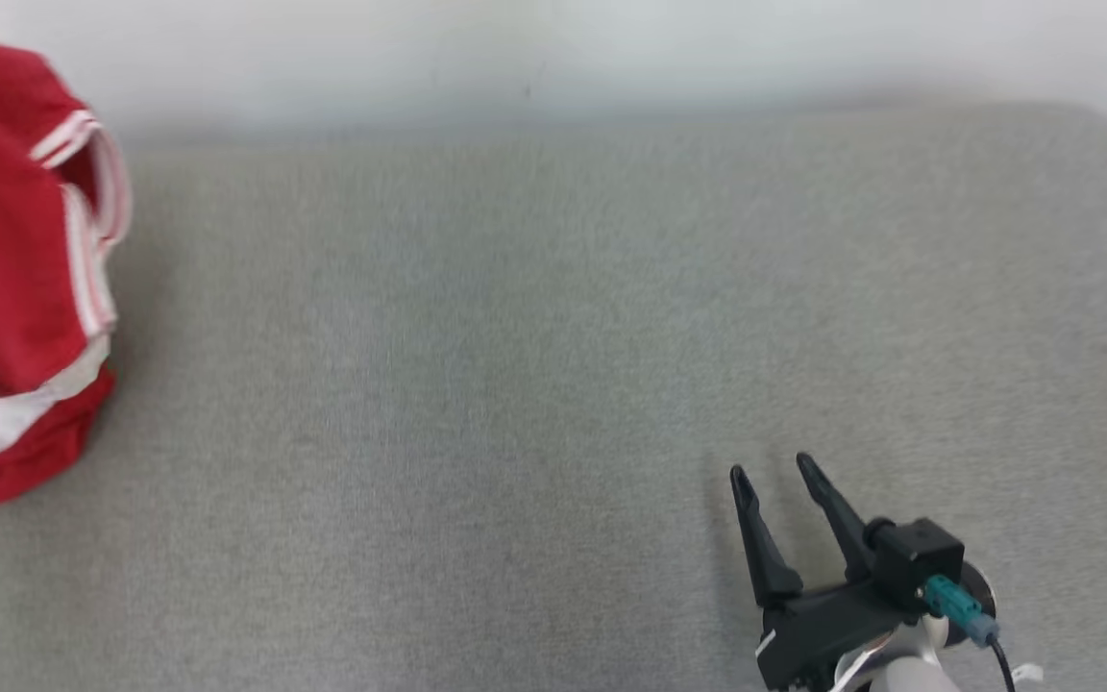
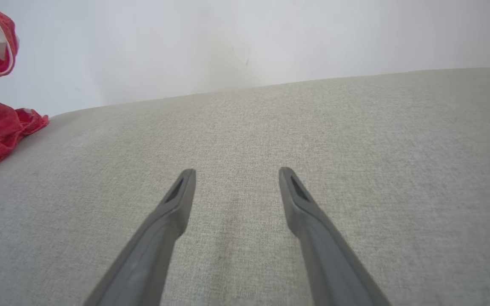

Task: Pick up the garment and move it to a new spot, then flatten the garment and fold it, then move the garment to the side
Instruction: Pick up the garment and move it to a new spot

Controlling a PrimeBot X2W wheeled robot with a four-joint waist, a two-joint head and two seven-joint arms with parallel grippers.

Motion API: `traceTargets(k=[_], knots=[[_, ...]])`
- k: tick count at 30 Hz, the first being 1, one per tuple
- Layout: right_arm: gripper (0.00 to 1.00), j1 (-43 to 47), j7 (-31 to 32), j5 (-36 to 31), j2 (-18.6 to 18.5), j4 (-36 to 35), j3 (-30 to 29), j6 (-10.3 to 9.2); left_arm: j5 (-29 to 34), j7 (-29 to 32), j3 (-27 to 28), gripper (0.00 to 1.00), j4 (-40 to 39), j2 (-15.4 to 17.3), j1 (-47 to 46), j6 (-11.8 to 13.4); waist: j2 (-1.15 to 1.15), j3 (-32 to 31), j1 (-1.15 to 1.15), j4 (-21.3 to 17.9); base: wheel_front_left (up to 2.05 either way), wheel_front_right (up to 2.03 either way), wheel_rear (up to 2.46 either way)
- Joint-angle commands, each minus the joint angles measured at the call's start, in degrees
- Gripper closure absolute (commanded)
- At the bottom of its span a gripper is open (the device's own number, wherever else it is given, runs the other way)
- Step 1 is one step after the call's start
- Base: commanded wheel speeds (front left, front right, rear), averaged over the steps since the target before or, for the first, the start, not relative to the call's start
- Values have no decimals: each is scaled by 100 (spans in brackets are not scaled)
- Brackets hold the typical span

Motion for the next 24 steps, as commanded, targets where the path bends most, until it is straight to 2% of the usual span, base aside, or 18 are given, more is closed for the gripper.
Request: traceTargets(k=[1, 7, 13, 16, 19, 24], knots=[[0, 106, -26, 30, -11, 16, 18, -12, -30, 40, -52, 100, -76, -60, -107, 12, 0, -607, 1, -279, 0, 0, 0], [0, 330, -27, 76, -10, 45, 38, -12, -222, 226, -430, 100, -340, -629, -254, -7, 0, -912, 1, -700, 0, 0, 0], [0, 336, -27, 72, -9, 7, 172, -12, -455, 283, -790, 100, -461, -1259, -2, -80, 0, -892, 1, -1217, 0, 0, 0], [0, 388, -10, 32, -11, 15, 154, -12, -589, 237, -1017, 100, -494, -1673, 131, -114, 0, -829, 1, -1395, 0, 0, 0], [0, 310, 5, -13, -8, -33, 189, -12, -472, 198, -1348, 100, -420, -1874, 365, -175, 0, -701, 1, -1591, 0, 0, 0], [0, 221, 8, -55, -8, -87, 193, -12, 1, -124, -1900, 100, -191, -1875, 713, -302, 0, -537, 1, -1791, 0, 0, 0]])
